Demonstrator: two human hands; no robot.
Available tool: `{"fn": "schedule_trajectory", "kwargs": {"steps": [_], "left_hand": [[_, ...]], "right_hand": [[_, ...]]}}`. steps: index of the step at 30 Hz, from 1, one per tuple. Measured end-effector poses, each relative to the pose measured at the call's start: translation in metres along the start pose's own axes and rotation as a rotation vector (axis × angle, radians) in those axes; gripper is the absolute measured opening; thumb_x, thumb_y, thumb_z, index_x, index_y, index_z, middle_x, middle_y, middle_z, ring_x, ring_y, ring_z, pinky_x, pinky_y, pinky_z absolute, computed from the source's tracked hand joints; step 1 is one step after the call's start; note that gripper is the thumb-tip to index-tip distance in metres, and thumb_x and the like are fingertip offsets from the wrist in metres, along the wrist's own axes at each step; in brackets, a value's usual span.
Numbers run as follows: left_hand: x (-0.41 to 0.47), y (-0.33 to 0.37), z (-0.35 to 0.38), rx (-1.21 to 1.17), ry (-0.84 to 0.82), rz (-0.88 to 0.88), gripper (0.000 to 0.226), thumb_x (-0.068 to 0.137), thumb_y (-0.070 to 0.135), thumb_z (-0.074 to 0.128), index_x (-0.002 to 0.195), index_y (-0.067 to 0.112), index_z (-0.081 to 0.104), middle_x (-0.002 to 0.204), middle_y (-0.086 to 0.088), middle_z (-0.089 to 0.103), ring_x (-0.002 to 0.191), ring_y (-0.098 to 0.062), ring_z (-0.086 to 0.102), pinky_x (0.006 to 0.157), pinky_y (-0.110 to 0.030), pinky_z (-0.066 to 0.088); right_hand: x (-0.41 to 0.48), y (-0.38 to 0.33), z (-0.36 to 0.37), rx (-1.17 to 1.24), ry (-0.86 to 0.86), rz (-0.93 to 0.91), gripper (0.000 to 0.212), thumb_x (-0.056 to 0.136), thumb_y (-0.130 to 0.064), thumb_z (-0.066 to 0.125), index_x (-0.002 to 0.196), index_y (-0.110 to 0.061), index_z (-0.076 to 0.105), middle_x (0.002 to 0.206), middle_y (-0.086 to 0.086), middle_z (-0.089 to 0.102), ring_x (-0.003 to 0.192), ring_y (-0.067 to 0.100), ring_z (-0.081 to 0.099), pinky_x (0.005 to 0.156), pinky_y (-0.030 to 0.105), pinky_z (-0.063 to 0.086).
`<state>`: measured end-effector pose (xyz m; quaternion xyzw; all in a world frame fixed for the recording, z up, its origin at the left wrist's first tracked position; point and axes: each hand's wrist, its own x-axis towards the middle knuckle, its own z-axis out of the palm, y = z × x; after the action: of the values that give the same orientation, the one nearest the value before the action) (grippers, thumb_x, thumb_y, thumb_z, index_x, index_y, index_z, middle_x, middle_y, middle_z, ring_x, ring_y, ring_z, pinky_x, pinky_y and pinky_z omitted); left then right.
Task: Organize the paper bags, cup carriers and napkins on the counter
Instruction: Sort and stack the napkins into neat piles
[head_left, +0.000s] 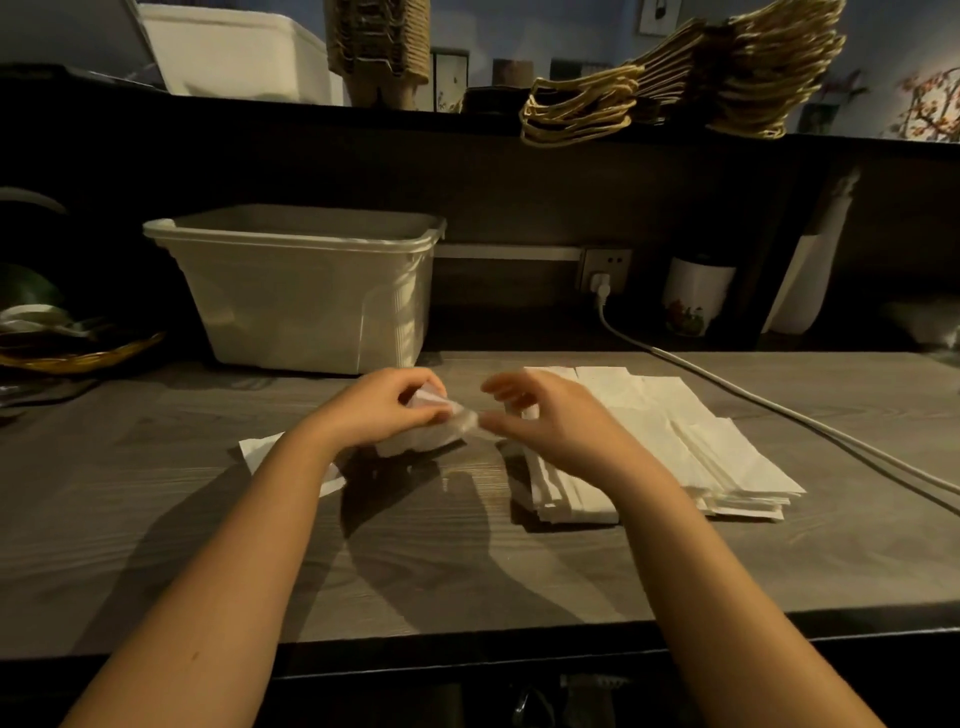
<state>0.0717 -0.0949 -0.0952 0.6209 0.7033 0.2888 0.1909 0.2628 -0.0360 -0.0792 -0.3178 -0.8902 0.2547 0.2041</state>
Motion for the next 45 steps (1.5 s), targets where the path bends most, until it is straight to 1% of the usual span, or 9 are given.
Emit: {"fn": "schedule_trajectory", "kwargs": {"steps": [4,7,14,21,23,28,32,40,45], "left_hand": [[-0.004,0.012,0.0,-0.226,0.029,0.058,0.006,0.089,0.029,0.058,0.095,0.032,0.057,0.087,0.005,0.058,0.077,-0.008,0.054,0.063,-0.021,0.042],[-0.004,0.015,0.002,-0.341,0.002,0.059,0.008,0.088,0.026,0.059,0.096,0.029,0.058,0.09,0.004,0.061,0.08,-0.011,0.059,0.065,-0.022,0.048],[-0.003,0.021,0.004,-0.383,0.099,0.086,0.016,0.087,0.021,0.061,0.096,0.031,0.053,0.093,0.005,0.058,0.08,-0.009,0.06,0.061,-0.021,0.052],[-0.002,0.018,0.004,-0.235,0.018,0.058,0.05,0.079,0.016,0.071,0.114,0.037,0.043,0.104,0.012,0.054,0.085,-0.009,0.062,0.063,-0.021,0.055],[-0.001,0.014,0.002,-0.203,0.016,0.038,0.05,0.078,0.014,0.072,0.109,0.041,0.045,0.102,0.012,0.056,0.083,-0.009,0.063,0.063,-0.022,0.055],[-0.007,-0.032,-0.03,0.177,0.182,-0.394,0.063,0.076,0.026,0.075,0.131,0.032,0.044,0.11,0.005,0.061,0.102,-0.018,0.058,0.09,-0.038,0.046],[-0.017,-0.045,-0.041,0.331,-0.054,-0.67,0.07,0.077,0.028,0.075,0.138,0.02,0.039,0.141,-0.005,0.042,0.123,-0.024,0.044,0.099,-0.032,0.038],[-0.019,-0.044,-0.039,0.251,-0.097,-0.62,0.048,0.076,0.021,0.076,0.119,0.027,0.055,0.12,-0.001,0.052,0.103,-0.022,0.055,0.082,-0.031,0.048],[-0.023,-0.008,-0.039,-0.08,-0.206,-0.299,0.031,0.074,0.027,0.073,0.101,0.034,0.059,0.095,0.003,0.068,0.089,-0.015,0.064,0.08,-0.033,0.052]], "right_hand": [[0.008,-0.004,0.018,0.105,-0.026,0.037,0.057,0.085,-0.037,0.065,0.136,-0.027,0.042,0.134,-0.003,0.051,0.119,0.011,0.049,0.087,0.023,0.041],[0.01,0.004,0.022,0.079,0.062,0.109,0.044,0.085,-0.038,0.064,0.124,-0.021,0.053,0.113,-0.001,0.06,0.1,0.012,0.058,0.081,0.025,0.051],[0.01,0.008,0.02,0.282,0.087,0.107,0.013,0.088,-0.032,0.063,0.094,-0.022,0.057,0.085,-0.007,0.059,0.078,0.008,0.059,0.067,0.02,0.05],[0.013,0.004,0.021,0.234,0.059,0.095,0.037,0.083,-0.036,0.066,0.114,-0.018,0.056,0.096,-0.008,0.054,0.088,0.009,0.054,0.06,0.011,0.043],[0.016,0.004,0.025,0.212,0.048,0.078,0.026,0.083,-0.034,0.067,0.103,-0.021,0.057,0.087,-0.011,0.054,0.079,0.006,0.053,0.059,0.011,0.042],[0.018,0.012,0.039,0.327,0.05,0.194,0.02,0.091,-0.028,0.058,0.11,-0.02,0.056,0.104,-0.002,0.062,0.084,0.009,0.059,0.068,0.021,0.051],[0.016,0.014,0.041,0.503,0.035,0.219,0.031,0.093,-0.027,0.055,0.122,-0.016,0.054,0.11,0.002,0.065,0.094,0.016,0.065,0.083,0.035,0.056],[0.017,0.016,0.045,0.478,0.028,0.257,0.035,0.095,-0.026,0.051,0.127,-0.013,0.052,0.115,0.006,0.063,0.101,0.022,0.063,0.089,0.044,0.053],[0.016,0.017,0.047,0.514,0.036,0.268,0.032,0.098,-0.024,0.046,0.128,-0.015,0.053,0.116,0.004,0.063,0.102,0.018,0.061,0.089,0.038,0.053]]}}
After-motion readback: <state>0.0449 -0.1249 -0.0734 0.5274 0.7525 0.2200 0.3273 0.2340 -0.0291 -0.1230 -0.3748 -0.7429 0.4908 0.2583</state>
